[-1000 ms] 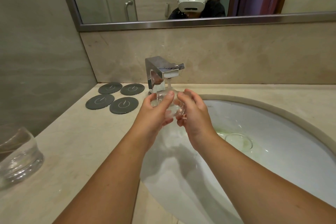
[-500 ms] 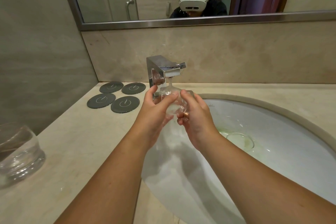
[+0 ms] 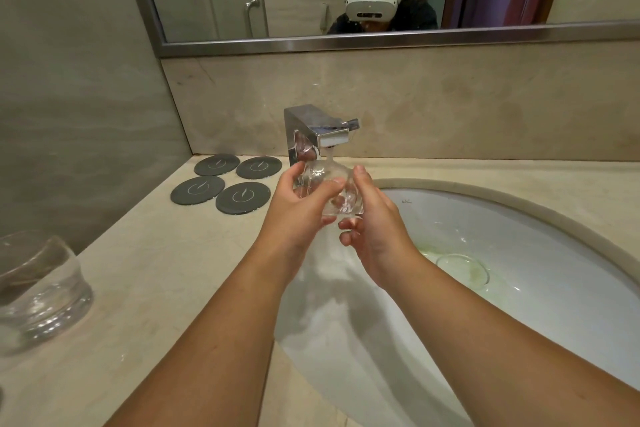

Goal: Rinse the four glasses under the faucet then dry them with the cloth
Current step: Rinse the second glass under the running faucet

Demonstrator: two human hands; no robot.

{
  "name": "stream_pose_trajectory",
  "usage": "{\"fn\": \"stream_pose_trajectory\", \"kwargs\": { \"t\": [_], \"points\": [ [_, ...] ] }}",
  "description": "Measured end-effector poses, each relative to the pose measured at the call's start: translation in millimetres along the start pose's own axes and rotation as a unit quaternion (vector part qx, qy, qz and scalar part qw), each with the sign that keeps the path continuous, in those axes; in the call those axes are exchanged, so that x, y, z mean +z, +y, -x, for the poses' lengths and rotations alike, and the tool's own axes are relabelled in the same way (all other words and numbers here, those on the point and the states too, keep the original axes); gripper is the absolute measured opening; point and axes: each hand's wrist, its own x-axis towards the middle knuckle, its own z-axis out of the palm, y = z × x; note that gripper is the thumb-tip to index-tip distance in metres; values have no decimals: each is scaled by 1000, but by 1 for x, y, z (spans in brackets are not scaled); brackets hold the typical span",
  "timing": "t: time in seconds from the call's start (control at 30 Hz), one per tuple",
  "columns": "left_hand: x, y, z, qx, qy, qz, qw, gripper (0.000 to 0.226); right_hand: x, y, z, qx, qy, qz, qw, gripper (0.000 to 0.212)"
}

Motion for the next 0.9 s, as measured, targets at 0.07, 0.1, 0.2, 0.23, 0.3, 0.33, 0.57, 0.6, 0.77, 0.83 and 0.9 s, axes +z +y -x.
{"fn": "stream_pose_trajectory", "kwargs": {
  "t": [0.07, 0.1, 0.2, 0.23, 0.3, 0.33, 0.57, 0.6, 0.77, 0.83, 0.9],
  "points": [
    [0, -1, 1, 0, -15, -5, 1000, 77, 0, -1, 1, 2, -5, -23, 1000, 50],
    [1, -1, 2, -5, -25, -7, 1000, 85, 0, -1, 1, -1, -3, -32, 999, 47],
    [2, -2, 2, -33, -42, -4, 999, 106, -2, -1, 0, -14, 17, -45, 999, 37],
    [2, -2, 3, -40, -43, -10, 998, 105, -2, 0, -1, -19, 24, -42, 999, 37],
    [2, -2, 3, -54, -29, -27, 998, 91, -2, 0, -2, -30, 36, -27, 999, 44],
    [1, -3, 2, -55, -20, -36, 998, 82, -2, 1, -3, -37, 39, -21, 998, 53],
    [0, 0, 1, -32, 12, -25, 999, 86, -2, 1, -2, -38, 28, -1, 999, 40],
    [1, 1, 2, -25, 15, -21, 999, 86, -2, 1, -4, -31, 30, 1, 999, 43],
    [1, 3, 3, -25, 3, -20, 999, 75, -2, 3, -4, 5, 27, 3, 1000, 51],
    [1, 3, 4, -34, -6, -15, 999, 66, -3, 3, -4, 5, 30, -17, 999, 46],
    [1, 1, 3, -47, -15, -8, 999, 63, -3, 4, -5, -4, 36, -31, 999, 44]
  ]
}}
